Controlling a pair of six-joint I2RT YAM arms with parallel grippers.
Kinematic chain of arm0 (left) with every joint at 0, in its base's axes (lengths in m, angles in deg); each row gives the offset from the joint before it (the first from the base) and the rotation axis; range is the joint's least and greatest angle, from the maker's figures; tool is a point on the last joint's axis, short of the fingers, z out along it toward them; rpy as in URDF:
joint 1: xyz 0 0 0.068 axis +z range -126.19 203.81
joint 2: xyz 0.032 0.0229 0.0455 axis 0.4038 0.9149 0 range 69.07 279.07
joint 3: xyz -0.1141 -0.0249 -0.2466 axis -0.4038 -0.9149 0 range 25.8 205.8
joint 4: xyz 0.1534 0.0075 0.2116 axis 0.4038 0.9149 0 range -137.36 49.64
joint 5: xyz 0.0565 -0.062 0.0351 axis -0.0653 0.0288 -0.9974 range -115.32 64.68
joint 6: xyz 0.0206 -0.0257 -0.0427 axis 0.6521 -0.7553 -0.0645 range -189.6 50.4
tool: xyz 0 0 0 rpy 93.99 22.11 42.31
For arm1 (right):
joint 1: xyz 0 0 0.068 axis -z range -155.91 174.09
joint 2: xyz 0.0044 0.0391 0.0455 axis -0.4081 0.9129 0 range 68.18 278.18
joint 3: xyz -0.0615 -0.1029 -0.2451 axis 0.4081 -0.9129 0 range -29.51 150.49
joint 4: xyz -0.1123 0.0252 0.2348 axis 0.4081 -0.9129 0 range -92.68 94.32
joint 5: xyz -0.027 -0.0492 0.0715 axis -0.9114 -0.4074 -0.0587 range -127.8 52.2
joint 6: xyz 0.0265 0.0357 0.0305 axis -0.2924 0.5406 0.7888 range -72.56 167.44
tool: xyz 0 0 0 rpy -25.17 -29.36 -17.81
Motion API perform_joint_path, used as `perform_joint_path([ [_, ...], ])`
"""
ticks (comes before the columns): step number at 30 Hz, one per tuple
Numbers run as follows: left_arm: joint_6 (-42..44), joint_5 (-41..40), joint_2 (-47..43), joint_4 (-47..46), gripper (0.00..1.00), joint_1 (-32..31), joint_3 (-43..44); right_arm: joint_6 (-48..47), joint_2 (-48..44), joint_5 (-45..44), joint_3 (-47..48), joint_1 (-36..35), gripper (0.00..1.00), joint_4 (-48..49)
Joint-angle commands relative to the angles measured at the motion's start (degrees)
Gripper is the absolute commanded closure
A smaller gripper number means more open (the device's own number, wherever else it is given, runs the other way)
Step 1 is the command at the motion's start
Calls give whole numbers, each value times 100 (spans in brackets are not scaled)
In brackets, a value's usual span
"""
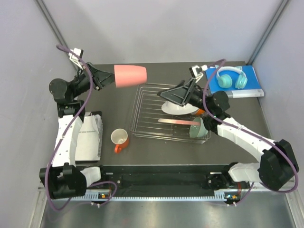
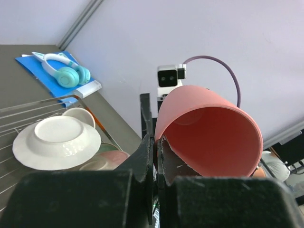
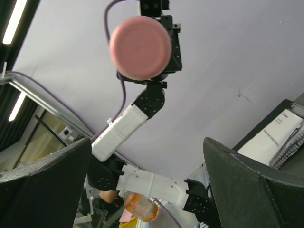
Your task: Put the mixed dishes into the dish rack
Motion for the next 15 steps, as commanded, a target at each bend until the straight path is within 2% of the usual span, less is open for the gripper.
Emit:
perform_joint_path([
  [1, -378, -6, -442, -764, 100, -44, -198, -824, 166, -403, 670, -405, 0, -412],
  [5, 219, -129, -775, -69, 100, -131, -435, -789, 517, -562, 916, -440, 0, -271],
  [15, 747, -340, -882, 283, 100, -430, -858, -535, 1151, -571, 1452, -730, 0, -43],
])
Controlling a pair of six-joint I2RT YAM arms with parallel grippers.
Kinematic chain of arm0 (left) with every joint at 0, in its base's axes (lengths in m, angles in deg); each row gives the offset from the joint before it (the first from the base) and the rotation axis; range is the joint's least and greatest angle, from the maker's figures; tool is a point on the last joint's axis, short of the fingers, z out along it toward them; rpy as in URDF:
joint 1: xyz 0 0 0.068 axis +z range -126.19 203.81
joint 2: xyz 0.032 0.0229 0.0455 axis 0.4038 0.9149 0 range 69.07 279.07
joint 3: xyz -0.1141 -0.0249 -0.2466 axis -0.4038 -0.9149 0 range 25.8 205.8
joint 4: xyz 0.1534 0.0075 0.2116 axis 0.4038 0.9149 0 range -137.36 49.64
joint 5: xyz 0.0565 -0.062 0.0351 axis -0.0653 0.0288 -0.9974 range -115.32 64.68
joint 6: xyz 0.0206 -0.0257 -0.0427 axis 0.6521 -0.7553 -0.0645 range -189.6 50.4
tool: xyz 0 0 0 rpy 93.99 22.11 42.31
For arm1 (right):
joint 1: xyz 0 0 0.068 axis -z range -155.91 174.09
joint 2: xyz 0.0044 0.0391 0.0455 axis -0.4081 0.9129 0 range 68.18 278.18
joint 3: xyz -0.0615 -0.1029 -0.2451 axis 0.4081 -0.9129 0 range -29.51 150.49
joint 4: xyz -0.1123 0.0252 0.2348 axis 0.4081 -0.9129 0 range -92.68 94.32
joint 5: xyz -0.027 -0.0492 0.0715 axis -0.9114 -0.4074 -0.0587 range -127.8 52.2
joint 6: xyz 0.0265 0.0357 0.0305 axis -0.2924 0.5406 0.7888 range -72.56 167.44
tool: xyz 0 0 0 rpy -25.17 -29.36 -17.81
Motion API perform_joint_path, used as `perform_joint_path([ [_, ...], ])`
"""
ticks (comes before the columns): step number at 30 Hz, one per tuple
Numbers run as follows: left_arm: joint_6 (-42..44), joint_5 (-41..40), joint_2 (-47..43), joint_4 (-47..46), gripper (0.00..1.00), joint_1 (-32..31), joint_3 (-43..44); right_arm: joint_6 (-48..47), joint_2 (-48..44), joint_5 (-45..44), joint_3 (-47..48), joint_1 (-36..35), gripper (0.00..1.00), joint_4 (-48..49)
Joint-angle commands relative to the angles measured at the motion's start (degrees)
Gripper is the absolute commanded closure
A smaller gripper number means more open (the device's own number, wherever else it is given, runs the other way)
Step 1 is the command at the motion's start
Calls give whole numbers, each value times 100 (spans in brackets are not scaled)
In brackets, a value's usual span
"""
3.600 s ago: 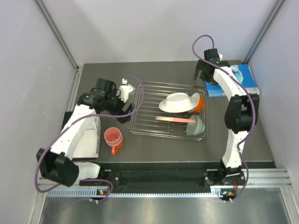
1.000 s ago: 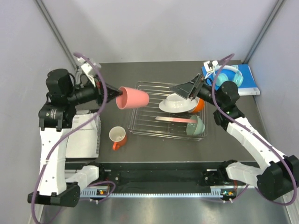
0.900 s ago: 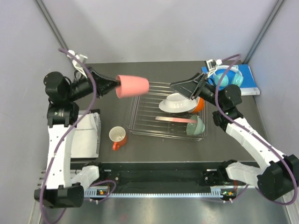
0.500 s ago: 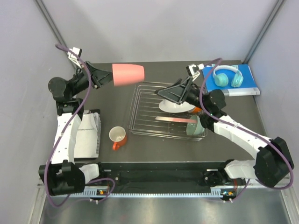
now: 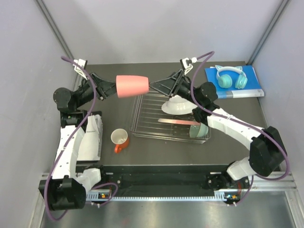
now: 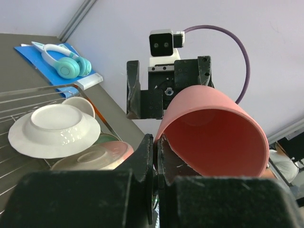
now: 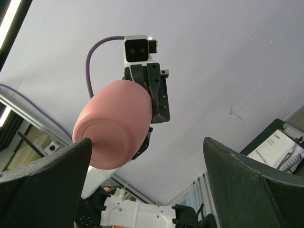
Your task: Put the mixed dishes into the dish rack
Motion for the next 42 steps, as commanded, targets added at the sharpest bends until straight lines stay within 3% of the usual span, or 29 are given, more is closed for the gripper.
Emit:
perform_joint_path([
  [1, 389, -167, -38, 88, 100, -173, -23, 60, 174, -35, 364, -238, 0, 357],
  [10, 636, -229, -108, 229, 100, -234, -181, 385, 139, 52, 119, -309, 0, 823],
  [17, 600, -185, -134, 203, 100, -243, -190, 1070, -168, 96, -444, 183, 0, 1526],
  [26, 530, -168, -38, 141, 100, -234, -198, 1563, 68, 140, -348, 157, 0, 2220],
  [42, 442, -150, 33, 89, 100, -260, -111, 1519, 596, 272, 162, -212, 0, 1887],
])
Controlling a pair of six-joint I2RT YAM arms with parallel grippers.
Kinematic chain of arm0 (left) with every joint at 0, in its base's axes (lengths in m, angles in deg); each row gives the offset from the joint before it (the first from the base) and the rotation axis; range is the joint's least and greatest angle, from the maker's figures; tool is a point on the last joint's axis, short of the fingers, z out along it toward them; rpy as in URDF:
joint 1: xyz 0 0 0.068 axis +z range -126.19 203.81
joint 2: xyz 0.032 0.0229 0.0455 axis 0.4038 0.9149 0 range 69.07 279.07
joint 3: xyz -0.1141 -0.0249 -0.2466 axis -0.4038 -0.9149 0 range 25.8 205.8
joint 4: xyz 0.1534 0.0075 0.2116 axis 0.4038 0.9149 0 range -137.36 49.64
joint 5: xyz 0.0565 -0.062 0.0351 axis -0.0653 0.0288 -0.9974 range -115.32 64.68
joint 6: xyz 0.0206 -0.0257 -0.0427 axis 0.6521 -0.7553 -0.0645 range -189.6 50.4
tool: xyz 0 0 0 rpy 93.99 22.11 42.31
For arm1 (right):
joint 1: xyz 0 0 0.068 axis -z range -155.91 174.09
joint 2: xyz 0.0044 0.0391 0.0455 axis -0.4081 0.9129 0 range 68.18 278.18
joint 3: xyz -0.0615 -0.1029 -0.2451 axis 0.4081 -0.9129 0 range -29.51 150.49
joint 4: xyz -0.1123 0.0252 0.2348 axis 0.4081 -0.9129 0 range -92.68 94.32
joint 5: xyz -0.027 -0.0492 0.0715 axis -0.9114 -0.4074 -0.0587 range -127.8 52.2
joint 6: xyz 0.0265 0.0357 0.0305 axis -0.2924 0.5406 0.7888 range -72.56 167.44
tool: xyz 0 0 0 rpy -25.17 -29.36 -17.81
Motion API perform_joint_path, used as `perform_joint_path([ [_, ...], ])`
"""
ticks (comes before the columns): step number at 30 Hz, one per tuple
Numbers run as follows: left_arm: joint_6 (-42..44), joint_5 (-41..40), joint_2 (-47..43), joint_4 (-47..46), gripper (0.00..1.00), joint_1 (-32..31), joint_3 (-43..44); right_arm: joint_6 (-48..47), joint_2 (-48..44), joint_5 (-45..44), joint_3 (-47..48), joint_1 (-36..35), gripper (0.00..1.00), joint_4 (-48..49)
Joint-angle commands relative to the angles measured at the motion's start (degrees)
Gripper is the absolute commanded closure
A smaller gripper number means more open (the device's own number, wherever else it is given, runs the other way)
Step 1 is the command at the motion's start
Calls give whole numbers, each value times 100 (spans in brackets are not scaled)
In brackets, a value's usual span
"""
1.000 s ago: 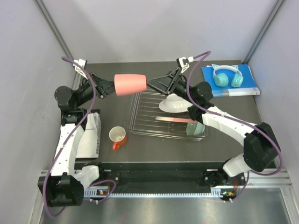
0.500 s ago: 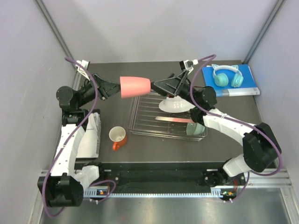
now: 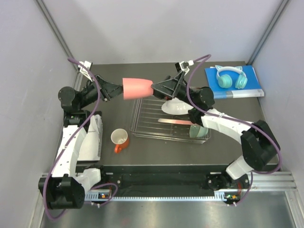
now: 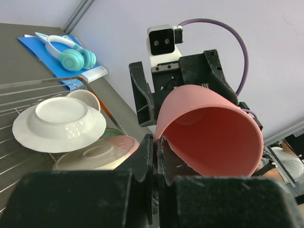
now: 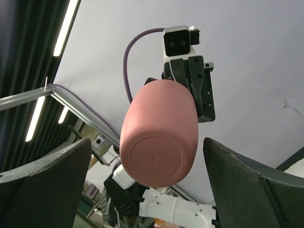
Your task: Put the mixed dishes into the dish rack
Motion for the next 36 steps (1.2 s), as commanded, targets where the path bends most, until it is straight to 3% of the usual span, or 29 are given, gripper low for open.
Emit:
perform_joint_path([
  [1, -56, -10, -18, -279, 100, -33, 71, -146, 69, 106, 446, -182, 0, 19],
  [12, 190, -1, -88, -164, 100, -121, -105, -507, 289, 220, 974, -586, 4, -729],
  [18, 322, 25, -105, -59, 100, -121, -114, -463, 474, 335, 1088, -718, 17, -835],
  [22, 505, 16, -114, 72, 100, -121, -114, -542, 430, 457, 1123, -709, 42, -1045],
  [23, 559, 7, -132, 117, 100, -121, -114, -551, 421, 536, 1132, -692, 63, -1124],
  [24, 620, -10, -132, 187, 100, -113, -105, -586, 403, 589, 1141, -674, 72, -1186],
  [25, 786, -19, -132, 405, 95, -121, -79, -691, 325, 633, 1141, -648, 89, -1413],
  [26, 901, 7, -141, 581, 85, -121, -52, -796, 263, 677, 1123, -578, 94, -1580],
  [28, 1408, 51, -149, 985, 59, -121, 70, -1321, -18, 695, 1149, -490, 100, -2098],
  [29, 1638, 34, -176, 1570, 30, -121, 123, -1560, -114, 695, 1193, -376, 100, -2771],
  [31, 2469, -27, -211, 2240, 7, -95, 351, -2391, -396, 660, 1499, -157, 100, -3731],
  [32, 2780, -141, -246, 2844, 1, -77, 422, -2762, -475, 582, 1684, -60, 100, -4954],
  [34, 3499, -273, -272, 3384, 1, 28, 571, -3901, -581, 188, 2427, 221, 100, -6286],
  [35, 3660, -326, -290, 3526, 1, 80, 589, -4361, -546, -24, 2772, 301, 100, -7946],
  [36, 3775, -318, -281, 3719, 1, 203, 589, -5079, -363, -287, 3106, 354, 100, -8615],
])
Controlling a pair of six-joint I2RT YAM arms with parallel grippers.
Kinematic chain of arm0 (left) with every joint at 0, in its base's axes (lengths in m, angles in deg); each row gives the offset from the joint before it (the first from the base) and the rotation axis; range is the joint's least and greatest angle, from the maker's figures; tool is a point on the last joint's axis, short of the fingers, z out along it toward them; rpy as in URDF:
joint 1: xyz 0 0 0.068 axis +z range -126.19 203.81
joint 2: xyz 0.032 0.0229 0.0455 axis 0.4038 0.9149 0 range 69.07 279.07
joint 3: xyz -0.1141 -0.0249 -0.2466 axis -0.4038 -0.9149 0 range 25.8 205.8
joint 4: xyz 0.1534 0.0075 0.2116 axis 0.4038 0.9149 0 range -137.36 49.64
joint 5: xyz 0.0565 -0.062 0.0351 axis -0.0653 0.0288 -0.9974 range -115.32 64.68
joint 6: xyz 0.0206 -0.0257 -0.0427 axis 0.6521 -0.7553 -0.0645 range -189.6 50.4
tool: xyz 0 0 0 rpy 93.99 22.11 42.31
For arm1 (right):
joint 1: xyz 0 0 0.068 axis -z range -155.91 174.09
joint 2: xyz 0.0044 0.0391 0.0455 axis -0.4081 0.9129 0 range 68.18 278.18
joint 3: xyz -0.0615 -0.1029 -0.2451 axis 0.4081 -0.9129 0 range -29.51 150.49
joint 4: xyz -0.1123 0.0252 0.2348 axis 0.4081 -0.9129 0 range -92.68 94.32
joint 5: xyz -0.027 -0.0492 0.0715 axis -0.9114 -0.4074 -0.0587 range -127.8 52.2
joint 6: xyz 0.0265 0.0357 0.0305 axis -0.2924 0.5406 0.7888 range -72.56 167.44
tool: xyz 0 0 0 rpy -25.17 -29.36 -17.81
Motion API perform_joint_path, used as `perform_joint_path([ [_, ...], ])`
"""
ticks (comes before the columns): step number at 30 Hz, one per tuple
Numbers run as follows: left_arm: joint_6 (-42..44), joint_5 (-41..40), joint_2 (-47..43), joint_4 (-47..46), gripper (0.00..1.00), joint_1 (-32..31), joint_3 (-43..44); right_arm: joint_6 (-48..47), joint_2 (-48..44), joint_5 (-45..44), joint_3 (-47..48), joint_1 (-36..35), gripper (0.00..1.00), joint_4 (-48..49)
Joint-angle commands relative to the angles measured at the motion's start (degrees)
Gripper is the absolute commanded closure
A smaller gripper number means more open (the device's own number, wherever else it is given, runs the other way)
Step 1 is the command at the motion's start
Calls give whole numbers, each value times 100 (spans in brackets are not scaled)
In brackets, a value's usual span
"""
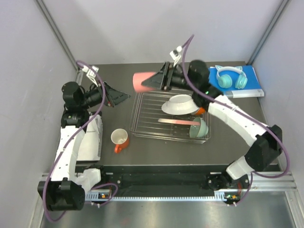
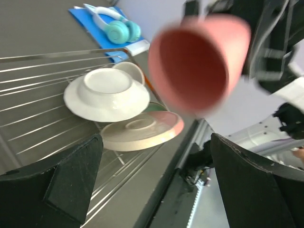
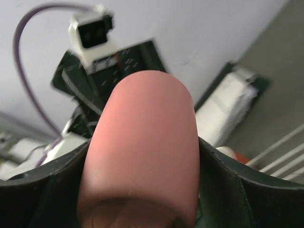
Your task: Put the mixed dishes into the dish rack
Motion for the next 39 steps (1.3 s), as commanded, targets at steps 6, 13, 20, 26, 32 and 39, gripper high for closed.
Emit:
perform_joint_path([
  [6, 2291, -195, -108, 2021, 1, 617, 467, -4082, 1545, -3068, 4468, 326, 100, -7635],
  [13, 3980, -11, 41, 4313, 1, 749, 1082, -4638, 3183, -4809, 6089, -254, 100, -8512],
  [20, 5010, -362, -64, 5197, 1, 758, 1250, -4928, 3808, -5681, 6186, -588, 100, -8188],
  [26, 5054, -318, -196, 5101, 1, 758, 942, -5157, 4177, -5910, 6265, -782, 100, -7923],
  [32, 5457, -468, -284, 5197, 1, 766, 705, -5096, 4494, -5260, 6204, -799, 100, -7555],
  [39, 5915, -670, -363, 5417, 1, 766, 485, -4955, 4749, -4680, 6186, -686, 100, -7150],
])
